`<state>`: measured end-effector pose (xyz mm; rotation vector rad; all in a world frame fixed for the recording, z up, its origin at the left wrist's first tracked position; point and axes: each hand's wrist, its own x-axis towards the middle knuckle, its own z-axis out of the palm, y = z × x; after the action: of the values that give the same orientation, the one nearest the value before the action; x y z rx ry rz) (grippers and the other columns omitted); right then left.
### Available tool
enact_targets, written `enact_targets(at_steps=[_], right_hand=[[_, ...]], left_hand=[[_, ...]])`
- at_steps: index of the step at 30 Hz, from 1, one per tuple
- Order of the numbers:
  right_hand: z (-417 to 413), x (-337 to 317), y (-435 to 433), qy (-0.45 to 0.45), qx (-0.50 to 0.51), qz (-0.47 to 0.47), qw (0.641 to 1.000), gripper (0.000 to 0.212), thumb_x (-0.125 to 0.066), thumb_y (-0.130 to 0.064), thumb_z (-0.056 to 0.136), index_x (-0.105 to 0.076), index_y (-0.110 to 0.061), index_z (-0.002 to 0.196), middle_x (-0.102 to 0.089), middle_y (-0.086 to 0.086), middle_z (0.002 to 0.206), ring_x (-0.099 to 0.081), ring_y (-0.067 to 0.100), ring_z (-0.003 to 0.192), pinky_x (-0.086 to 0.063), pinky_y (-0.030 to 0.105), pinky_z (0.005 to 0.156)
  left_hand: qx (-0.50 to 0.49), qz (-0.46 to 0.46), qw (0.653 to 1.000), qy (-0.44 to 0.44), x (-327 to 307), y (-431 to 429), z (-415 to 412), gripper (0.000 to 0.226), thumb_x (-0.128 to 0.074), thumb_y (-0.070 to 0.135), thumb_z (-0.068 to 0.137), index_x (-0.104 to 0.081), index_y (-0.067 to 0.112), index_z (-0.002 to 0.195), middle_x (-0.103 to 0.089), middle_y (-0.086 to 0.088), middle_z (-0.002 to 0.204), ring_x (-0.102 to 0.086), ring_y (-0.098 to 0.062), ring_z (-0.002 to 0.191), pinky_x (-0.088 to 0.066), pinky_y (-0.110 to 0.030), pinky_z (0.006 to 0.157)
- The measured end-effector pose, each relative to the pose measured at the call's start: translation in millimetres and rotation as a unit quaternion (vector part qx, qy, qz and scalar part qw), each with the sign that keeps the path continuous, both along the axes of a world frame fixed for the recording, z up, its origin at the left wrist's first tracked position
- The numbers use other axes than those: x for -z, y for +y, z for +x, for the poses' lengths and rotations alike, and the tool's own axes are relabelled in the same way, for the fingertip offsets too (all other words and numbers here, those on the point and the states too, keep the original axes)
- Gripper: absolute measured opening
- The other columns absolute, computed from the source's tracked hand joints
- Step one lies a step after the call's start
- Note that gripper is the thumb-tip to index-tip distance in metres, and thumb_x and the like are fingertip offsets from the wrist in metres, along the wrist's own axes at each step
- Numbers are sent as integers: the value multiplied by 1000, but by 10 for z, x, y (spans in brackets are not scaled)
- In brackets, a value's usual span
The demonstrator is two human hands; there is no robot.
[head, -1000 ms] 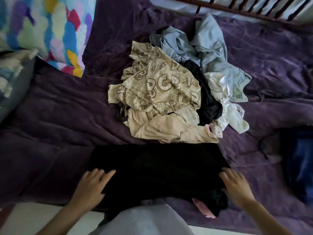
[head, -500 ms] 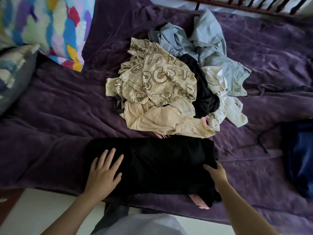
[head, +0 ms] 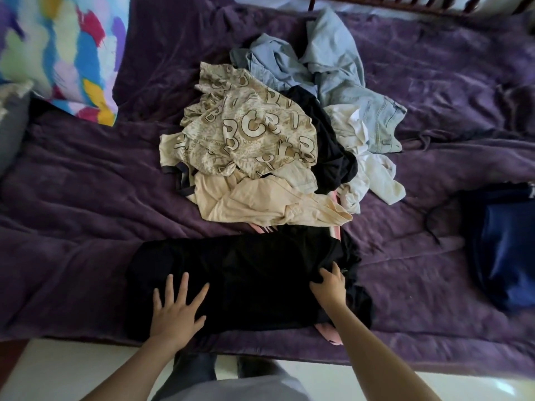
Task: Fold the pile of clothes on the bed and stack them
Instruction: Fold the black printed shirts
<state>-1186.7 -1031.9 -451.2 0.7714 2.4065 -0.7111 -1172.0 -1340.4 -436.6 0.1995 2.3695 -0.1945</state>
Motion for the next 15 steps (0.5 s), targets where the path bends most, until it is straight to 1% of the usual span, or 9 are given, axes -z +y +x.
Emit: enact_targets(at_steps=[2, 4, 7, 8, 9, 11, 12, 14, 15], right_hand=[[-82, 16, 35, 34, 98, -57, 993, 32, -61, -11, 83, -62, -1, 114, -23, 15, 152, -30, 31, 136, -32, 33, 104], [-168, -22, 82, 76, 187, -44, 979, 42, -64, -15, 82, -57, -5, 122, -25, 12, 151, -30, 31, 135, -31, 37, 105], [-231, -72, 182, 70, 268, 7, 961, 76, -69, -25, 79, -29, -21, 144, -15, 8, 155, -20, 32, 139, -27, 47, 108], [-240, -47, 256, 48, 299, -12, 953, 85, -71, -26, 79, -20, -24, 147, -13, 8, 155, -20, 33, 139, -27, 48, 108], [-243, -11, 334, 39, 334, -48, 941, 90, -73, -24, 77, -17, -24, 148, -16, 10, 154, -25, 36, 137, -29, 49, 109], [-228, 46, 427, 47, 358, -117, 925, 83, -76, -18, 74, -29, -17, 141, -40, 14, 142, -43, 37, 125, -36, 49, 105], [-214, 56, 449, 41, 347, -115, 930, 76, -77, -17, 72, -35, -14, 136, -50, 12, 131, -49, 36, 118, -38, 51, 103], [-218, -7, 467, 29, 337, -115, 934, 65, -75, -11, 73, -40, -7, 127, -55, 10, 110, -55, 35, 107, -43, 51, 97], [-238, -83, 473, 23, 344, -147, 927, 57, -74, -6, 74, -44, -2, 122, -57, 12, 103, -58, 34, 98, -49, 46, 89]], left_hand=[[9, -6, 1000, -15, -5, -17, -23, 69, -29, 56, 95, 13, 36, 146, 23, -11, 154, 22, -39, 140, 3, -55, 113], [17, -4, 1000, -18, -32, -30, -25, 69, -29, 56, 95, 13, 36, 146, 23, -10, 154, 22, -39, 140, 3, -54, 113], [22, -7, 999, -30, -37, -46, -37, 69, -29, 56, 95, 14, 36, 146, 24, -10, 154, 22, -38, 140, 3, -53, 114], [24, -7, 999, -33, -44, -47, -43, 69, -29, 56, 95, 13, 36, 146, 24, -10, 154, 22, -38, 140, 3, -53, 114], [26, -4, 999, -32, -52, -48, -44, 69, -30, 55, 95, 12, 36, 146, 24, -10, 154, 22, -38, 140, 3, -53, 114], [24, -1, 999, -30, -55, -59, -46, 70, -31, 55, 95, 11, 36, 147, 23, -11, 154, 21, -38, 140, 3, -53, 113], [26, -7, 999, -33, -60, -61, -46, 70, -31, 55, 95, 11, 36, 147, 23, -11, 154, 21, -38, 140, 2, -53, 113], [29, -16, 999, -37, -56, -50, -45, 70, -30, 55, 95, 13, 36, 146, 24, -11, 154, 21, -39, 140, 2, -53, 113], [30, -19, 999, -39, -59, -41, -49, 70, -30, 55, 95, 13, 36, 146, 24, -11, 154, 21, -39, 140, 2, -53, 113]])
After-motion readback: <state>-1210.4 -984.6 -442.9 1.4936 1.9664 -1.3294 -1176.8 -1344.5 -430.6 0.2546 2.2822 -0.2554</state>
